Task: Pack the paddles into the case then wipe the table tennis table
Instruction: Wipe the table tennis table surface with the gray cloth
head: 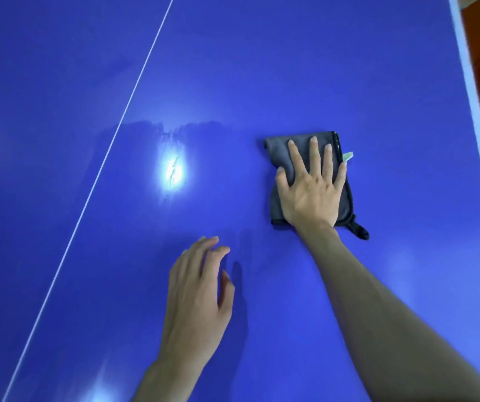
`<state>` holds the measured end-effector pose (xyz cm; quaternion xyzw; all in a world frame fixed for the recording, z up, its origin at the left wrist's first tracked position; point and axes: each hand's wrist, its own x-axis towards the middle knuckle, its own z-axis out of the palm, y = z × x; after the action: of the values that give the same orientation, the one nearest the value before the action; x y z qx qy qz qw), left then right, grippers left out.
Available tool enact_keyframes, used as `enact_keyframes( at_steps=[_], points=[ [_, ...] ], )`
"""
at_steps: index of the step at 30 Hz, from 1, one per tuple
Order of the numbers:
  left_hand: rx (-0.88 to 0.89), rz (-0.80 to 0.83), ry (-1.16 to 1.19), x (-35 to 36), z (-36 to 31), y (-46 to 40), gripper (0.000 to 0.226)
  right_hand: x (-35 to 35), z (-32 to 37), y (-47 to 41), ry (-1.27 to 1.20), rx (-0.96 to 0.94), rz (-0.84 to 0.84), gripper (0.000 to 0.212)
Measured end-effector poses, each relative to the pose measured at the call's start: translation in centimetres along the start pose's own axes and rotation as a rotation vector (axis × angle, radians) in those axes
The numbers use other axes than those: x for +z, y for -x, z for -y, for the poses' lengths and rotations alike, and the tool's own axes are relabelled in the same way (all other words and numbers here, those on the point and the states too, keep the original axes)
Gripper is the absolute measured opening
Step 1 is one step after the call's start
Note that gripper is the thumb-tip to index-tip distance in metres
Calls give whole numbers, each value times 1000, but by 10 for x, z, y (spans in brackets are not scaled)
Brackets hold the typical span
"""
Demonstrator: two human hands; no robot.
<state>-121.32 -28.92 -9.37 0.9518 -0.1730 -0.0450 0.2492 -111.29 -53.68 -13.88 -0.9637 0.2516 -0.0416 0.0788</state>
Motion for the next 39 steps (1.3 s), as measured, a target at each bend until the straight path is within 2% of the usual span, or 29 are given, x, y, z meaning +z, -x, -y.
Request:
enact_keyframes(
  at_steps=[6,11,18,27,34,39],
  points=[
    [16,6,-28,3,-7,4,42,-2,-6,-23,-6,-56,50,63],
    [32,34,-114,5,1,21,38,-5,-8,20,18,-78,24,63],
    [79,10,-172,-6,13,59,38,-10,-13,149,28,-44,-7,63],
    [142,19,-126,-35,20,172,40,-20,-17,349,32,13,21,64],
    [149,33,-94,-49,32,261,22,-32,-13,506,29,46,40,64],
    [167,69,-79,-58,31,299,18,-37,-13,578,13,66,23,65]
  ],
)
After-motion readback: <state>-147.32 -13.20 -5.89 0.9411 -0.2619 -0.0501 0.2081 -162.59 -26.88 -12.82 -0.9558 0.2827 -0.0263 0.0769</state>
